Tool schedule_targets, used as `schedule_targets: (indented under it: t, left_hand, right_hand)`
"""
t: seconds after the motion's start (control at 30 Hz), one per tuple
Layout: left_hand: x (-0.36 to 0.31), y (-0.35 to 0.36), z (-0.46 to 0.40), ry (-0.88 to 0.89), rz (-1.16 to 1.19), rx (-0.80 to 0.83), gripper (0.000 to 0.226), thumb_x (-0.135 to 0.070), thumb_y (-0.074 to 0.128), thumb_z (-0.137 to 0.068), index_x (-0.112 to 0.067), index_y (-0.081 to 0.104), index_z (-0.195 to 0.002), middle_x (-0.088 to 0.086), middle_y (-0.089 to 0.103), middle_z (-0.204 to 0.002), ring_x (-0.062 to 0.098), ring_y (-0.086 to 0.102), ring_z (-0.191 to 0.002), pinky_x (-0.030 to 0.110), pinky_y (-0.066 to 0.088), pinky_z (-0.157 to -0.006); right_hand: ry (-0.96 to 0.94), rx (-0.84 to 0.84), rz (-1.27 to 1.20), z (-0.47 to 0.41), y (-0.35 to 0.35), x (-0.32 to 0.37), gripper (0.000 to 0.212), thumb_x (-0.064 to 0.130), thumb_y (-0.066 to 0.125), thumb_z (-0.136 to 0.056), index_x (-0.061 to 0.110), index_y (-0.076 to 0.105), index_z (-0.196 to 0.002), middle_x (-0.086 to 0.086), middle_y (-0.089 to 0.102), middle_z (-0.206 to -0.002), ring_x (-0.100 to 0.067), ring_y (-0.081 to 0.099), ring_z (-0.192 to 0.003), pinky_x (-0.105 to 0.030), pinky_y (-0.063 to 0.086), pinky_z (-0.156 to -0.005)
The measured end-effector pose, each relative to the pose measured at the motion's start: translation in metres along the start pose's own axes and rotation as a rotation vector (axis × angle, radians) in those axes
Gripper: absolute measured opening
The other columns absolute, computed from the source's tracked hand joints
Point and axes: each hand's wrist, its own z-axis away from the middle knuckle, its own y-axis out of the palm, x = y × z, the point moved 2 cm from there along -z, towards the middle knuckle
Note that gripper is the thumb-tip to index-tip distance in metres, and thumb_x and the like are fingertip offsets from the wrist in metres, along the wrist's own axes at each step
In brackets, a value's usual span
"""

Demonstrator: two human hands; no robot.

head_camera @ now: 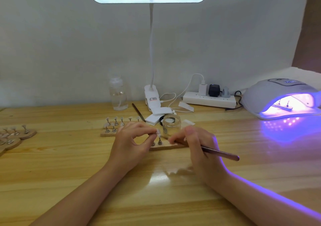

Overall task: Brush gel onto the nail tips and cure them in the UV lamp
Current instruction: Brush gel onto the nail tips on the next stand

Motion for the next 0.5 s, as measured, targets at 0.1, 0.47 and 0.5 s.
schedule_targets:
  t: [0.1, 0.47, 0.5]
  left_hand:
    - [-0.0004, -0.0004, -0.0001, -0.001, -0.002, 0.005, 0.03, -0.009, 0.075, -0.071, -0.034, 0.067, -0.084, -0.026, 0.06, -0.076, 0.002, 0.057, -0.085, 0.056, 0.041, -0.086]
    - [-0.0006, -0.0011, -0.0005, 0.007, 0.034, 0.009, 0.033, -0.009, 0.074, -0.071, -0.039, 0.064, -0.079, -0.018, 0.064, -0.079, 0.012, 0.059, -0.086, 0.05, 0.044, -0.082]
    - [-0.0007, -0.0013, -0.0004, 0.005, 0.038, 0.011, 0.034, -0.008, 0.074, -0.071, -0.039, 0.063, -0.078, -0.017, 0.064, -0.08, 0.013, 0.059, -0.085, 0.046, 0.045, -0.081]
  right_hand:
    - [0.064, 0.027, 0.053, 0.0001, 0.0022, -0.0024, 0.048, 0.033, 0.031, -0.091, 0.011, 0.072, -0.079, 0.007, 0.069, -0.075, -0.011, 0.064, -0.075, -0.039, 0.052, -0.067]
    - [0.206, 0.013, -0.003, 0.0008, 0.0022, -0.0013, 0.048, 0.048, 0.035, -0.086, 0.023, 0.07, -0.065, 0.011, 0.067, -0.06, -0.006, 0.064, -0.061, -0.04, 0.053, -0.065]
    - [0.217, 0.001, -0.019, 0.0012, 0.0018, -0.0013, 0.048, 0.048, 0.035, -0.086, 0.023, 0.07, -0.064, 0.008, 0.067, -0.06, -0.007, 0.065, -0.061, -0.041, 0.053, -0.065]
